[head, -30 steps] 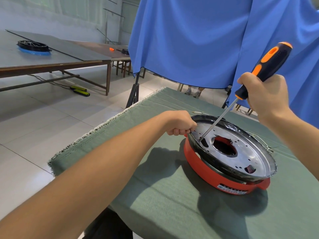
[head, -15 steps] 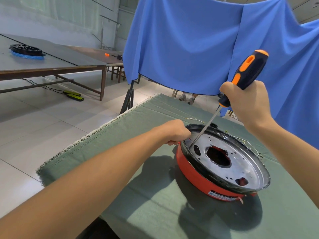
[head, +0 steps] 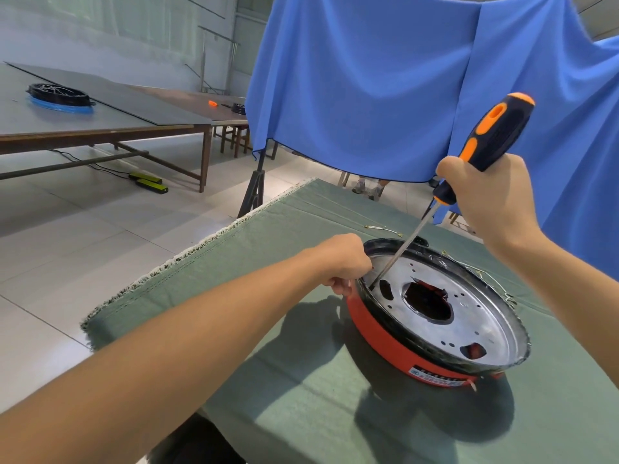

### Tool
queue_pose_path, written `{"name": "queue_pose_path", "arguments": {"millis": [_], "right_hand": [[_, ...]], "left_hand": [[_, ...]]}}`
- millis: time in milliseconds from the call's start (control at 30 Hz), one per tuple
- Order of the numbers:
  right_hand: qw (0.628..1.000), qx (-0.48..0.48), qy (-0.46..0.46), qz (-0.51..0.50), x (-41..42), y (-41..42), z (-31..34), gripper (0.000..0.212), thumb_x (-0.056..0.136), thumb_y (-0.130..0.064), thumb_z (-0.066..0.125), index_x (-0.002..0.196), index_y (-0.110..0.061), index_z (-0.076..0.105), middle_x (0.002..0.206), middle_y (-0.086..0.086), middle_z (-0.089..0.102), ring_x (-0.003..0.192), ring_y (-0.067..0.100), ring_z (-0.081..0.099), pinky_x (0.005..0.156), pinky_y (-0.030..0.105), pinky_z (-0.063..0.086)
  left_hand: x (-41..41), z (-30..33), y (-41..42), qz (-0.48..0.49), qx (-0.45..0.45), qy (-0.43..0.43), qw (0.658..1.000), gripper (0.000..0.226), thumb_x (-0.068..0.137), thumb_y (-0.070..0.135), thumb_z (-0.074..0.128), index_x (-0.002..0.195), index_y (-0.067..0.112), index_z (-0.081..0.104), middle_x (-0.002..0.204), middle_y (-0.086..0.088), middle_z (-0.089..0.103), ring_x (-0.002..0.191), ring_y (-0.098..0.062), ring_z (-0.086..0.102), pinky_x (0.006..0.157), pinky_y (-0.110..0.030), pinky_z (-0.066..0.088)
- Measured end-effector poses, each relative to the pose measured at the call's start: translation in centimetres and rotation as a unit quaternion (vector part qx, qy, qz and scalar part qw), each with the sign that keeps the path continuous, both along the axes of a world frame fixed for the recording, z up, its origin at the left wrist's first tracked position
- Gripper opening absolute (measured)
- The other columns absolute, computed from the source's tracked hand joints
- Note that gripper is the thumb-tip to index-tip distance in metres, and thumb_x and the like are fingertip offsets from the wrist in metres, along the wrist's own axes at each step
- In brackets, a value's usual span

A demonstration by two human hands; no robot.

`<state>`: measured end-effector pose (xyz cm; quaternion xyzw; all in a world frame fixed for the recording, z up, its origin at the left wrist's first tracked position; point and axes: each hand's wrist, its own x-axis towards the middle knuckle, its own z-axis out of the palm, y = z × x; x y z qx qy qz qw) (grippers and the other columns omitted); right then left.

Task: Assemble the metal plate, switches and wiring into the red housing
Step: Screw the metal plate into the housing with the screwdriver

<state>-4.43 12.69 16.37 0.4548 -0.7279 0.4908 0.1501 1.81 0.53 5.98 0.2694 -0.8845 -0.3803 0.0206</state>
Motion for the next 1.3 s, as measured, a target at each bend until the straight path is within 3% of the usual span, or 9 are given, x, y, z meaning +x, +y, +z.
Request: {"name": "queue_pose_path", "arguments": {"millis": [133, 333, 467, 600, 733, 900, 1033, 1167, 1300], "right_hand": [[1.000, 0.009, -0.008, 0.004, 0.0, -0.3, 0.2, 0.030, 0.075, -0.011, 0.052, 0.057, -0.016, 0.029, 0.044, -0.006, 0.039, 0.032, 0.006, 0.035, 0.033, 0.011, 0.022], [1.000, 0.021, 0.013, -0.005, 0.1, -0.2, 0.0, 0.038, 0.072, -0.014, 0.053, 0.038, -0.022, 0.038, 0.042, -0.008, 0.047, 0.043, 0.008, 0.037, 0.034, 0.010, 0.024], [0.998, -0.022, 0.038, -0.037, -0.2, -0.5, -0.7, 0.041, 0.075, -0.016, 0.057, 0.045, -0.019, 0.028, 0.033, -0.012, 0.038, 0.055, 0.028, 0.055, 0.042, 0.018, 0.032], [0.996, -0.069, 0.025, -0.052, -1.7, -0.6, -0.5, 0.033, 0.073, -0.017, 0.055, 0.051, -0.011, 0.031, 0.039, -0.007, 0.043, 0.042, 0.009, 0.046, 0.049, 0.026, 0.035], [0.994, -0.103, -0.012, -0.036, -3.3, -0.4, 0.2, 0.031, 0.075, -0.017, 0.055, 0.052, -0.011, 0.035, 0.047, 0.003, 0.045, 0.039, 0.002, 0.045, 0.044, 0.018, 0.036], [0.985, -0.157, -0.068, -0.009, -5.2, -0.6, -0.6, 0.034, 0.073, -0.020, 0.055, 0.066, 0.012, 0.044, 0.058, 0.019, 0.042, 0.052, 0.021, 0.045, 0.049, 0.033, 0.040], [0.979, -0.179, -0.093, 0.012, -6.5, -1.5, -1.6, 0.028, 0.076, -0.015, 0.054, 0.059, -0.002, 0.037, 0.057, 0.011, 0.031, 0.044, 0.013, 0.038, 0.042, 0.017, 0.035], [0.977, -0.188, -0.100, 0.030, -7.9, -2.5, -2.3, 0.037, 0.077, -0.012, 0.055, 0.061, -0.006, 0.023, 0.058, 0.009, 0.022, 0.047, 0.013, 0.027, 0.043, 0.016, 0.033], [0.972, -0.190, -0.126, 0.047, -8.2, -2.8, -2.5, 0.038, 0.079, -0.010, 0.055, 0.065, -0.006, 0.021, 0.064, 0.014, 0.021, 0.062, 0.027, 0.024, 0.042, 0.016, 0.033]], "left_hand": [[0.4, -0.3, -0.1, -0.008, 0.003, 0.005, 1.000, 0.028, 0.085, 0.012, 0.041, 0.073, -0.002, 0.062, 0.064, -0.013, 0.070, 0.038, -0.018, 0.057, 0.040, -0.017, 0.042], [0.7, -2.0, 0.0, 0.028, 0.005, 0.047, 0.998, 0.037, 0.093, 0.032, 0.041, 0.097, 0.000, 0.059, 0.075, -0.014, 0.071, 0.047, -0.026, 0.062, 0.041, -0.021, 0.047], [0.6, -2.2, 0.0, 0.050, -0.065, 0.083, 0.993, 0.029, 0.091, 0.034, 0.046, 0.113, 0.016, 0.051, 0.086, -0.003, 0.064, 0.076, -0.028, 0.067, 0.067, -0.035, 0.056], [0.4, -2.8, -0.2, 0.061, -0.062, 0.119, 0.989, 0.036, 0.088, 0.034, 0.052, 0.123, 0.025, 0.047, 0.107, -0.004, 0.062, 0.096, -0.030, 0.061, 0.085, -0.044, 0.053], [0.3, -3.3, -0.4, 0.077, -0.062, 0.153, 0.983, 0.037, 0.086, 0.037, 0.056, 0.121, 0.026, 0.050, 0.109, 0.001, 0.058, 0.101, -0.022, 0.057, 0.091, -0.043, 0.048], [-0.2, -3.0, -0.6, 0.093, 0.035, 0.207, 0.973, 0.021, 0.089, 0.038, 0.057, 0.097, 0.019, 0.064, 0.081, 0.004, 0.064, 0.080, -0.016, 0.060, 0.073, -0.041, 0.054], [-1.2, -3.6, -1.1, 0.073, 0.079, 0.231, 0.967, 0.014, 0.087, 0.021, 0.059, 0.095, 0.019, 0.070, 0.086, -0.003, 0.070, 0.081, -0.023, 0.063, 0.073, -0.038, 0.053], [-1.5, -5.0, -1.2, 0.050, 0.108, 0.271, 0.955, 0.025, 0.083, 0.008, 0.055, 0.089, 0.028, 0.069, 0.071, 0.019, 0.068, 0.066, 0.001, 0.061, 0.059, -0.011, 0.045], [-1.3, -5.3, -0.7, 0.058, 0.130, 0.296, 0.944, 0.035, 0.067, 0.022, 0.046, 0.096, 0.029, 0.066, 0.081, 0.019, 0.070, 0.070, 0.004, 0.063, 0.060, -0.007, 0.044]]}}
